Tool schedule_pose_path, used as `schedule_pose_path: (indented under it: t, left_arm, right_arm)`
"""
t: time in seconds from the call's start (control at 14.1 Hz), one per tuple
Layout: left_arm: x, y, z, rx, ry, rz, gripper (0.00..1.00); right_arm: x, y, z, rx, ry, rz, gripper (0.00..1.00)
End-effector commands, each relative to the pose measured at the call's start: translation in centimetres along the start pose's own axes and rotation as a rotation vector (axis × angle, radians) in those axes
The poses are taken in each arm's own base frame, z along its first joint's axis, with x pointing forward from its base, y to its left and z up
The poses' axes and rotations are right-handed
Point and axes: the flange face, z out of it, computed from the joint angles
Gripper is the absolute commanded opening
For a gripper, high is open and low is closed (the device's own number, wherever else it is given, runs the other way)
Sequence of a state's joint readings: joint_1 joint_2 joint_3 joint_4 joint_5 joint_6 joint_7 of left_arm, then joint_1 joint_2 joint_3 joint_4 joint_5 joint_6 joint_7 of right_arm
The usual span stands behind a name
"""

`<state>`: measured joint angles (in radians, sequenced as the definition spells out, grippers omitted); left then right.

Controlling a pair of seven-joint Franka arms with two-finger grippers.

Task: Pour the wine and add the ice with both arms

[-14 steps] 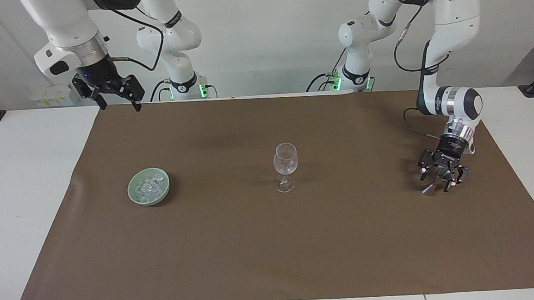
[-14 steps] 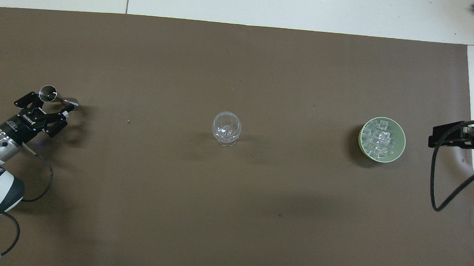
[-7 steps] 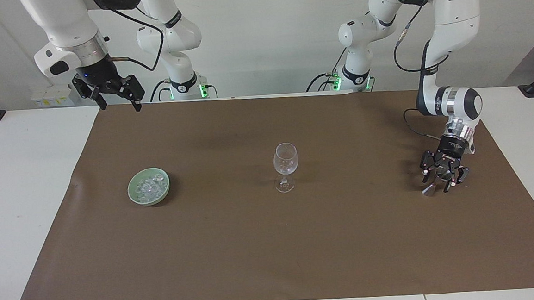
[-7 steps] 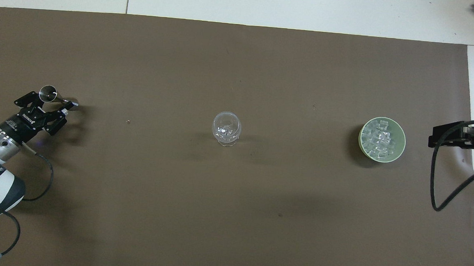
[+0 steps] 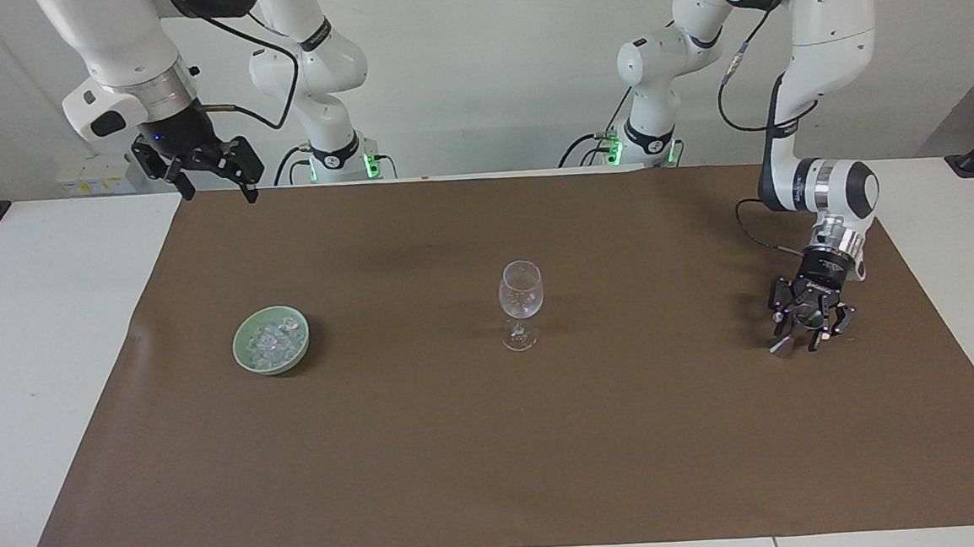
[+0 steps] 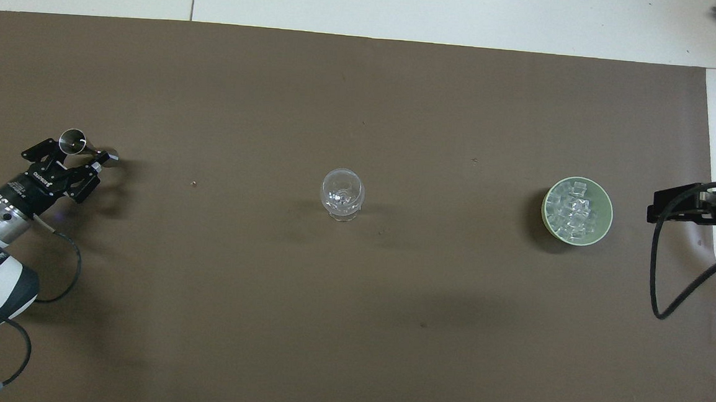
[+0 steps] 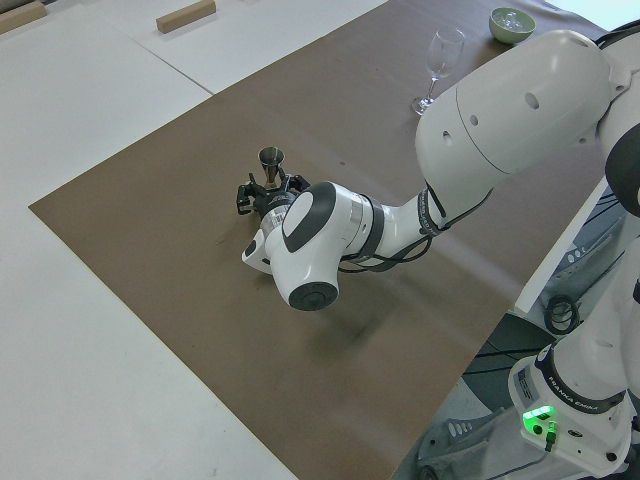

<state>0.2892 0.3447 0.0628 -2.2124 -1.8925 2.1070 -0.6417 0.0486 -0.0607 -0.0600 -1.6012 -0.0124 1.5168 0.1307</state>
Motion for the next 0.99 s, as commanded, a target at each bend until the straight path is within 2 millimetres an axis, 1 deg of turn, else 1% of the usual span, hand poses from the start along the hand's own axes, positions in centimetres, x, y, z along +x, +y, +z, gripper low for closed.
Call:
schedule_pose_path:
  t: [0.0, 0.21, 0.92]
  left_arm:
    - [0.06, 0.18, 0.75, -0.023, 0.002, 0.002, 0.55]
    - [0.06, 0.18, 0.75, -0.023, 0.002, 0.002, 0.51]
    - [0.05, 0.31, 0.51, -0.026, -0.003, 0.001, 0.49]
  right_arm:
    - [-0.83, -0.08, -0.01, 0.018, -0.005, 0.012, 1.0]
    - [-0.83, -0.08, -0.01, 0.018, -0.005, 0.012, 1.0]
    - [-0.83, -0.08, -0.01, 0.018, -0.005, 0.012, 1.0]
